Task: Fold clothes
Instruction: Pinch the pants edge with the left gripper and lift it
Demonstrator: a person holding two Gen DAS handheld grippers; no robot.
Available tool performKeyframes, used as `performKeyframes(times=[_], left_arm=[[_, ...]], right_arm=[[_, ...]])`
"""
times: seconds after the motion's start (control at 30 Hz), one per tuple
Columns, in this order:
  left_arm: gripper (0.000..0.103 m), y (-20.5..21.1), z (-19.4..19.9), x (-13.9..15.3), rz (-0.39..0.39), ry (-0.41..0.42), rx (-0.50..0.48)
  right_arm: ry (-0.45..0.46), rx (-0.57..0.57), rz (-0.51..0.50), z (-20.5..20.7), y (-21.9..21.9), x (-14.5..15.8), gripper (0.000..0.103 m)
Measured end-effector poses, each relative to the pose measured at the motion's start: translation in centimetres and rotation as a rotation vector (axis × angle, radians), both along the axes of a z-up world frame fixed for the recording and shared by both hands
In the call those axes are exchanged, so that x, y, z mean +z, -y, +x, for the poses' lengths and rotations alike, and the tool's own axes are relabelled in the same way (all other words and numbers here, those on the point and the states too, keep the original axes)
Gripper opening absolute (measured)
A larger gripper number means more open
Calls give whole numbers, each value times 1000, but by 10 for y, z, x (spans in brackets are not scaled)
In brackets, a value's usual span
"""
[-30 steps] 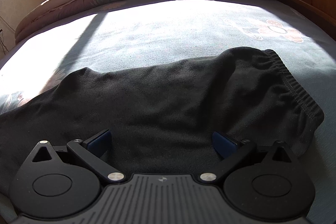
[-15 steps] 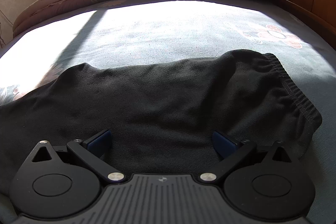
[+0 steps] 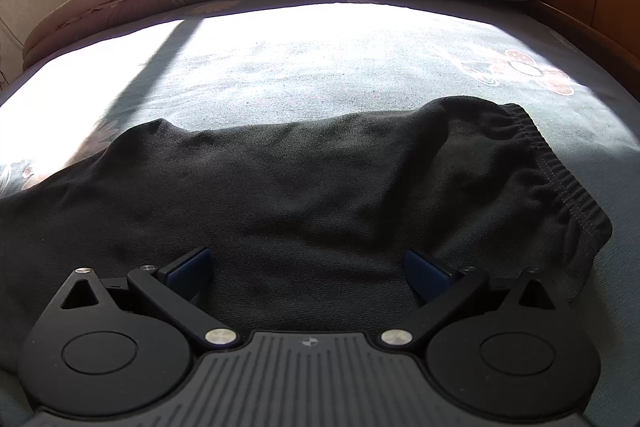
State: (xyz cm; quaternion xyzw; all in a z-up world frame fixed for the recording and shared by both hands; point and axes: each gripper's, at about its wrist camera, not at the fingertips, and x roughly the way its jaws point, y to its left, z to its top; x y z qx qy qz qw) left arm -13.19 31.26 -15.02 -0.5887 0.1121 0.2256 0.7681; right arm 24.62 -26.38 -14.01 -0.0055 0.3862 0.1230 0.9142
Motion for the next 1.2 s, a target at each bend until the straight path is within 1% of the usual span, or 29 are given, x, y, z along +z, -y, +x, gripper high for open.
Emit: performKeyframes(times=[0.1, 0.17, 0.3, 0.4, 0.6, 0.73, 0.83, 0.87, 1.03, 1.2], left_arm=[[102, 1, 1, -12, -30, 28, -8], [102, 1, 2, -12, -15, 41, -10], [102, -1, 8, -9, -3, 101, -28], [102, -3, 14, -12, 3, 92, -36], [102, -5, 11, -26, -39, 170, -21], [102, -15, 25, -27, -7, 183, -21], [102, -18, 30, -33, -27, 232, 14], [102, -17, 30, -32, -19, 231, 15], [102, -2, 26, -24, 61, 193, -52], [102, -4, 33, -16, 100, 151, -67]], right_arm=[[1, 0, -2, 0, 0, 0, 103], [2, 0, -4, 0, -1, 0, 103], [4, 0, -7, 0, -1, -1, 103], [4, 0, -8, 0, -2, -1, 103], [5, 1, -12, 0, -2, -1, 103], [9, 0, -18, 0, -3, -1, 103], [10, 0, -18, -1, -2, -1, 103], [10, 0, -18, -1, -2, -2, 103], [9, -1, -20, -1, -3, -1, 103], [9, -5, -20, 0, -4, -2, 103]])
